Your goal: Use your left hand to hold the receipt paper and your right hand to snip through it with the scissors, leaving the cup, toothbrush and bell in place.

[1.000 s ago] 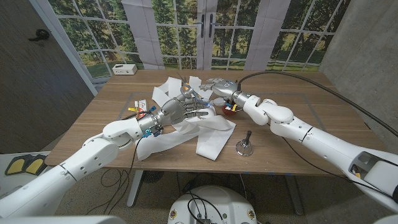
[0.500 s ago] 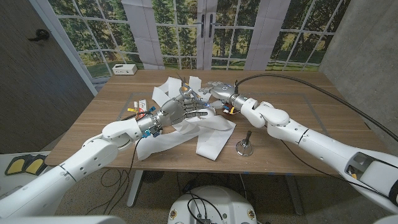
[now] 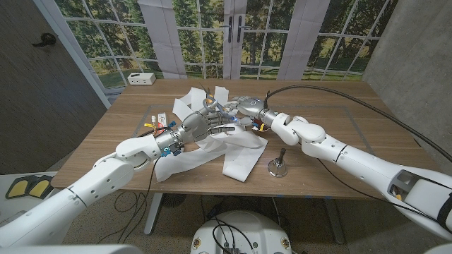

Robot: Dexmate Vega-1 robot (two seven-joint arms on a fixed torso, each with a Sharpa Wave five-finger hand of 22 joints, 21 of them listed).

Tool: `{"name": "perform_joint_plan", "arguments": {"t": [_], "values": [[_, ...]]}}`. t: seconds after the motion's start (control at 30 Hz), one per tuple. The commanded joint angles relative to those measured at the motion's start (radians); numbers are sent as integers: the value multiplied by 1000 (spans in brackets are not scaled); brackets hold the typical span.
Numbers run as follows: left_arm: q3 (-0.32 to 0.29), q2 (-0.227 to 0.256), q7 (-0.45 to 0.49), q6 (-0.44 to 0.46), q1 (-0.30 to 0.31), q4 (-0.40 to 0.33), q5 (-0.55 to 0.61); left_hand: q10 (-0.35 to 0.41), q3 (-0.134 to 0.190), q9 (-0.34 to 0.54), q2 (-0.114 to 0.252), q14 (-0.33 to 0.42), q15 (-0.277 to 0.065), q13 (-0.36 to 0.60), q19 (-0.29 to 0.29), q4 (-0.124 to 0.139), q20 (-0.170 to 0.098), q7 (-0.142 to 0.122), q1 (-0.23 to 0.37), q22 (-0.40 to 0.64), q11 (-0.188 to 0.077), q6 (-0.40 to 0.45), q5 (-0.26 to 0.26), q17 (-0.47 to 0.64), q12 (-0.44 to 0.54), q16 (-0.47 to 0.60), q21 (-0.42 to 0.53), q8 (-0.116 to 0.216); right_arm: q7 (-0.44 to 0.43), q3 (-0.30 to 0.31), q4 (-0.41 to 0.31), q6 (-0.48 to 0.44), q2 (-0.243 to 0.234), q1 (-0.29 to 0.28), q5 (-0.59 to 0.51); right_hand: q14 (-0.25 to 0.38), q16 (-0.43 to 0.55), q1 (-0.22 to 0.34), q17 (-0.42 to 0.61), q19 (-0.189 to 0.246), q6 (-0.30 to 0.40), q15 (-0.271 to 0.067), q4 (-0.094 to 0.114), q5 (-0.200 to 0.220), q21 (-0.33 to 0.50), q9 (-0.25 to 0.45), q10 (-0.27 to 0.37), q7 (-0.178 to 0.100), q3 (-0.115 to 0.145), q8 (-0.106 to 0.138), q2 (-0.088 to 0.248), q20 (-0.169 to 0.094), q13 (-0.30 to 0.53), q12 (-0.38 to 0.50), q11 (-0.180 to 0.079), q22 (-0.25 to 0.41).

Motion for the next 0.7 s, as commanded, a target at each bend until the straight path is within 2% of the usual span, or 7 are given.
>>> {"name": "perform_joint_plan", "arguments": {"t": [0.03,0.27,0.47,0.7], "values": [[-1,-3,-5,-4,1,7,-1,6,-5,2,10,10,-4,3,7,-5,2,2,5,5,-10,2,3,3,-2,-4,-2,2,-16,-17,29,19,10,10,8,11,0,14,0,9,-3,-158,4,5,-5,1,11,2,8,-2,1,0,0,-3,1,3],[0,-4,-14,-6,-2,11,0,7,-7,2,12,12,-6,4,7,-4,2,-1,5,5,-13,0,2,3,-2,-4,-4,1,-84,-21,59,34,20,8,8,24,7,28,-1,19,2,-163,7,5,-7,1,35,-2,13,0,5,-3,4,6,2,3],[-4,-2,-11,-6,3,11,-3,7,-8,2,14,13,-6,5,8,-4,2,0,5,5,-10,-6,2,3,-3,-4,-4,-2,-151,-18,84,42,29,3,16,70,28,74,2,57,64,-169,7,6,-5,1,100,-13,30,18,15,-6,15,26,2,4],[-8,0,-10,-11,10,8,-4,10,-9,2,16,14,-6,6,9,-4,2,-1,5,5,-8,-9,1,3,-4,-5,-6,-3,-225,-28,121,70,38,6,17,111,48,105,7,89,128,-174,12,3,-5,1,173,-24,37,29,18,-14,25,43,3,5]]}}
